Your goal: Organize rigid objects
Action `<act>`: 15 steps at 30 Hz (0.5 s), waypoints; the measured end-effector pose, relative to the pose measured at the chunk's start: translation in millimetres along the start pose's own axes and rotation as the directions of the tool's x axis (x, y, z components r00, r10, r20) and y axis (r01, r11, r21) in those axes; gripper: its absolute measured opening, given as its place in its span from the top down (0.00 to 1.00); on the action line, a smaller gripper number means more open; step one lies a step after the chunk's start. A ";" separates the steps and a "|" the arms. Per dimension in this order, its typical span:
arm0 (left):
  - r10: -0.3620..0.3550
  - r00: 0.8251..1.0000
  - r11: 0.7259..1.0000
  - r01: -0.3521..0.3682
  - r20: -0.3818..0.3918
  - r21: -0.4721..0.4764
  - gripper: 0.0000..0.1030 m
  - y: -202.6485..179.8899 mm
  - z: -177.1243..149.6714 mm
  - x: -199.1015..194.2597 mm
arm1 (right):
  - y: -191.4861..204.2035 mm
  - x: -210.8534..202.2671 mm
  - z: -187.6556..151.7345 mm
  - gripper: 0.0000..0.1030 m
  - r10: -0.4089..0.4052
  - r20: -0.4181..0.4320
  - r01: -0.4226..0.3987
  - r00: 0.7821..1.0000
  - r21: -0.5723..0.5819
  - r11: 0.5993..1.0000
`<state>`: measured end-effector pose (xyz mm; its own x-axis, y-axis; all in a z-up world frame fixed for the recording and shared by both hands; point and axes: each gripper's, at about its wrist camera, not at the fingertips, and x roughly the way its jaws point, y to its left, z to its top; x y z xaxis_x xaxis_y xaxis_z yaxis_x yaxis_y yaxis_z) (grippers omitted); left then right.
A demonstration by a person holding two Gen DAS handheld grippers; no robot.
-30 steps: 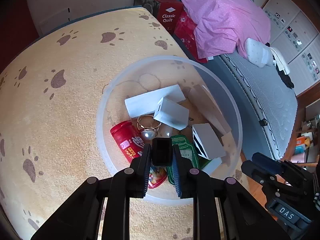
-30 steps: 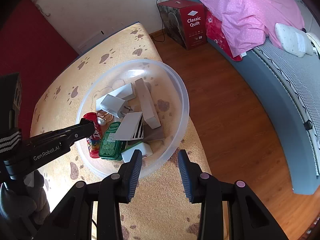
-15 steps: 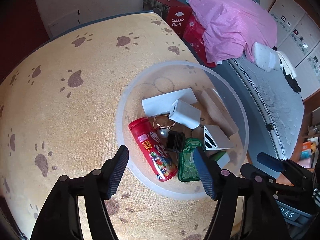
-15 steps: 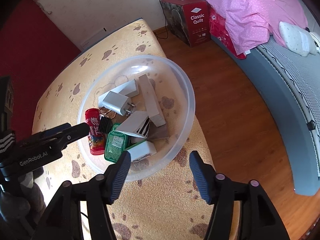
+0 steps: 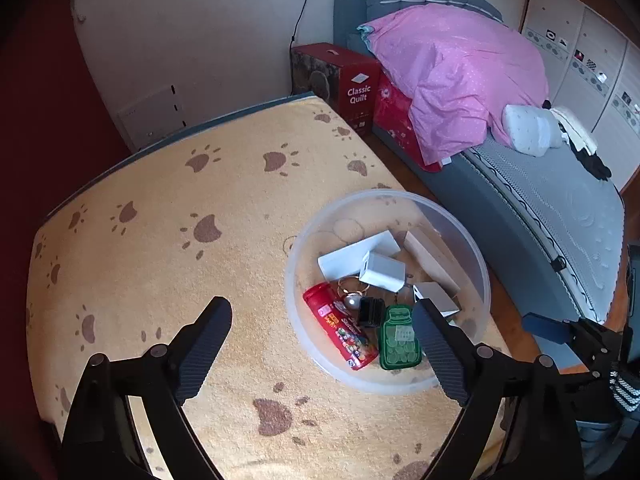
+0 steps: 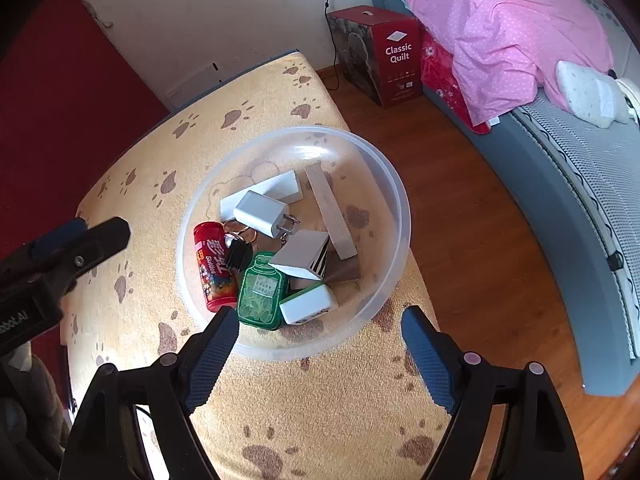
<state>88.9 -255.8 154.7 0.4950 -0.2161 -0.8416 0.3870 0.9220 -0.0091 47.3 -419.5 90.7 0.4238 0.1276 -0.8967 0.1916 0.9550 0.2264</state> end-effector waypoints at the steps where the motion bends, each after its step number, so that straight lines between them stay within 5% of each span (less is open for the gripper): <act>1: 0.002 1.000 1.000 -0.002 0.013 0.007 0.10 0.3 0.6 -4.5 | 1.3 -2.3 -0.9 0.14 -0.005 0.006 0.005 1.000 0.000 1.000; 11: 0.073 0.984 0.994 -0.086 0.165 0.070 0.03 -3.7 5.9 -58.8 | 17.3 -26.1 -8.0 0.00 -0.046 0.075 0.046 0.996 0.007 0.999; 15: 0.169 0.961 0.982 -0.184 0.220 0.050 0.03 -2.7 5.9 -78.0 | 22.4 -32.9 -6.0 0.00 -0.087 0.095 0.087 0.992 0.006 0.996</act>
<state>53.8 -243.3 223.6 0.7121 -0.1226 -0.6913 0.3276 0.9289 0.1727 32.4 -400.8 123.0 0.4873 0.0179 -0.8730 0.2334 0.9607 0.1500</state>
